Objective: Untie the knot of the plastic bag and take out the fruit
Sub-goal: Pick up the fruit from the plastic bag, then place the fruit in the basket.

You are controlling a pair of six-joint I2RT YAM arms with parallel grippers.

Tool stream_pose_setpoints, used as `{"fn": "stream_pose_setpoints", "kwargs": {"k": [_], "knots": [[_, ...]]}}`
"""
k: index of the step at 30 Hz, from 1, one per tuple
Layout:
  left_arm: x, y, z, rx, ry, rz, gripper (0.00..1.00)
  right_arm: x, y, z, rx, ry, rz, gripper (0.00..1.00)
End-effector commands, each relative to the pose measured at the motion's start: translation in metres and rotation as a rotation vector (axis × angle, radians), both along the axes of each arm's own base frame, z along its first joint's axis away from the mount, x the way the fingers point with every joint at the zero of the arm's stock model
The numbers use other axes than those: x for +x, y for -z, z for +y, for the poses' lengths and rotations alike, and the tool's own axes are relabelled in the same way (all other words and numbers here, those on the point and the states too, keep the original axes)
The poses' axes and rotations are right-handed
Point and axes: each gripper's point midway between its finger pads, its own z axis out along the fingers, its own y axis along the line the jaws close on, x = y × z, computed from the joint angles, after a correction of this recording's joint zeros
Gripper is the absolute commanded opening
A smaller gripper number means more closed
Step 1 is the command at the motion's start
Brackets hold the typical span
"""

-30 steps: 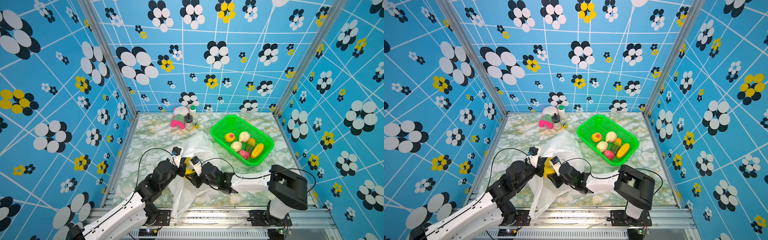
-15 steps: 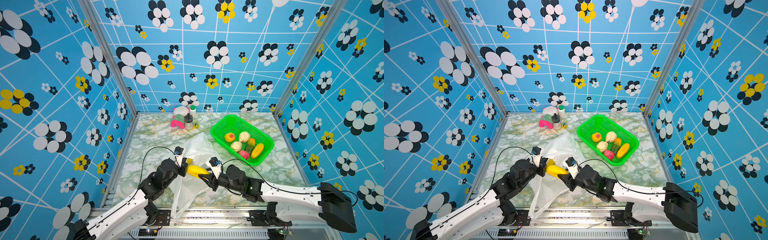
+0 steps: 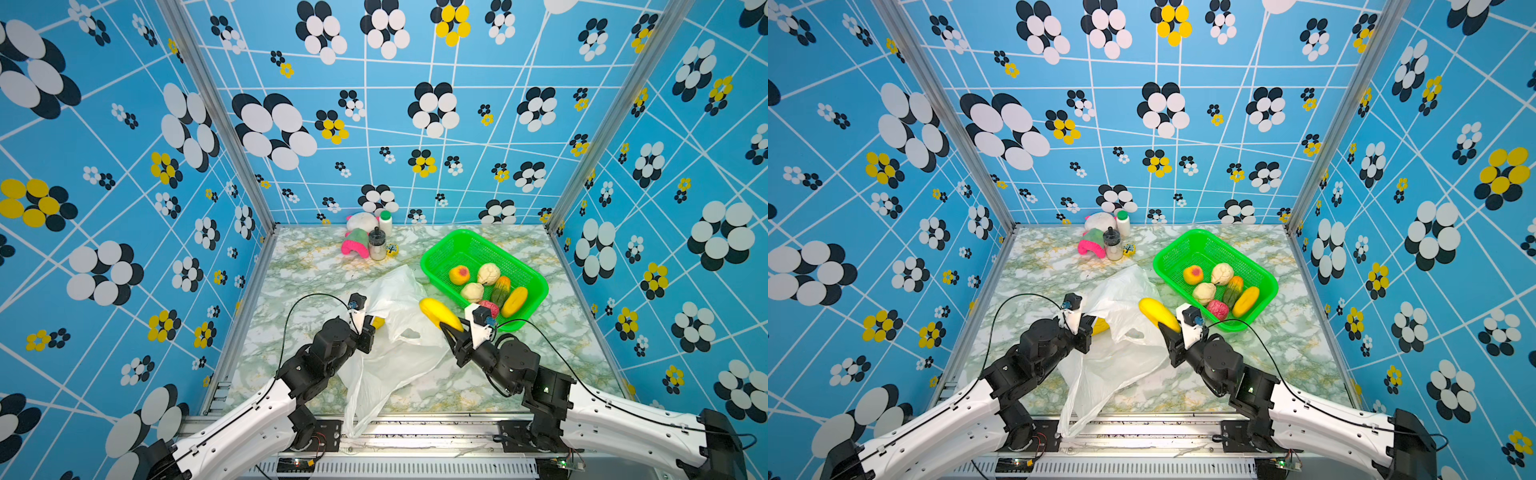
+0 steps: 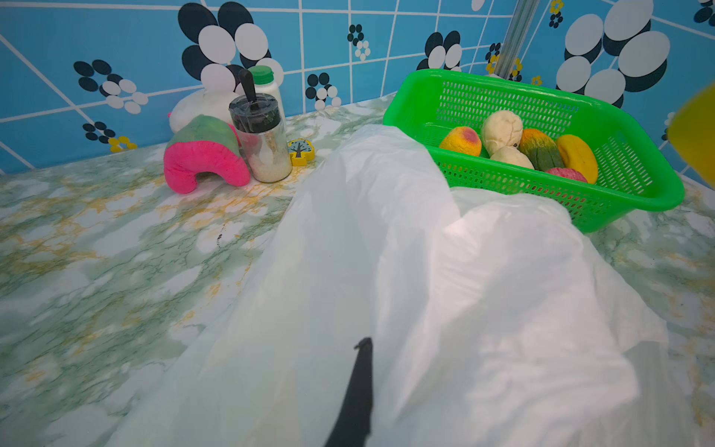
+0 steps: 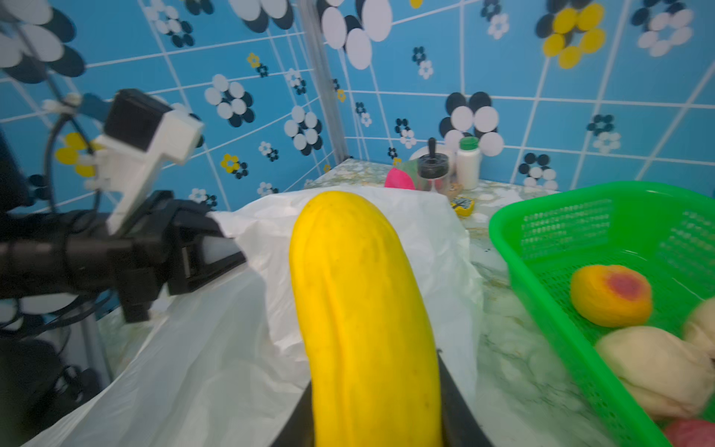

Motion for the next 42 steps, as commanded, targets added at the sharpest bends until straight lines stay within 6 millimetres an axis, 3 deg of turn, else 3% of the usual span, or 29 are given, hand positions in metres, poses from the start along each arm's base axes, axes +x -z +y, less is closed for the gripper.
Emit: {"fn": "stream_pose_setpoints", "kwargs": {"k": [1, 7, 10, 14, 19, 22, 25, 28, 36, 42], "knots": [[0.000, -0.014, 0.000, -0.022, -0.006, -0.018, 0.00, 0.034, 0.001, -0.047, -0.042, 0.260, 0.065, 0.29], [-0.001, -0.014, -0.003, -0.026, 0.007, -0.014, 0.00, 0.081, 0.021, -0.118, -0.009, 0.553, 0.234, 0.30], [-0.001, -0.014, -0.002, -0.026, 0.004, -0.012, 0.00, 0.106, 0.032, -0.136, 0.047, 0.586, 0.331, 0.31], [-0.002, -0.016, -0.004, -0.034, 0.016, -0.024, 0.00, 0.146, 0.048, -0.150, 0.008, 0.647, 0.420, 0.32], [-0.005, -0.017, -0.003, -0.036, 0.020, -0.015, 0.00, 0.214, 0.072, -0.157, -0.068, 0.685, 0.532, 0.30], [-0.007, -0.018, -0.001, -0.045, 0.018, -0.027, 0.00, 0.249, 0.077, -0.155, -0.104, 0.712, 0.537, 0.28], [-0.008, -0.021, -0.001, -0.050, 0.023, -0.036, 0.00, 0.278, 0.082, -0.144, -0.107, 0.690, 0.560, 0.32], [-0.009, -0.022, 0.001, -0.051, 0.017, -0.035, 0.00, 0.294, 0.098, -0.141, -0.134, 0.715, 0.630, 0.36], [-0.010, -0.024, 0.002, -0.057, 0.016, -0.047, 0.00, 0.301, 0.133, -0.135, -0.158, 0.702, 0.706, 0.45], [-0.009, -0.022, 0.002, -0.058, 0.013, -0.039, 0.00, 0.296, 0.136, -0.137, -0.166, 0.706, 0.714, 0.53]]}}
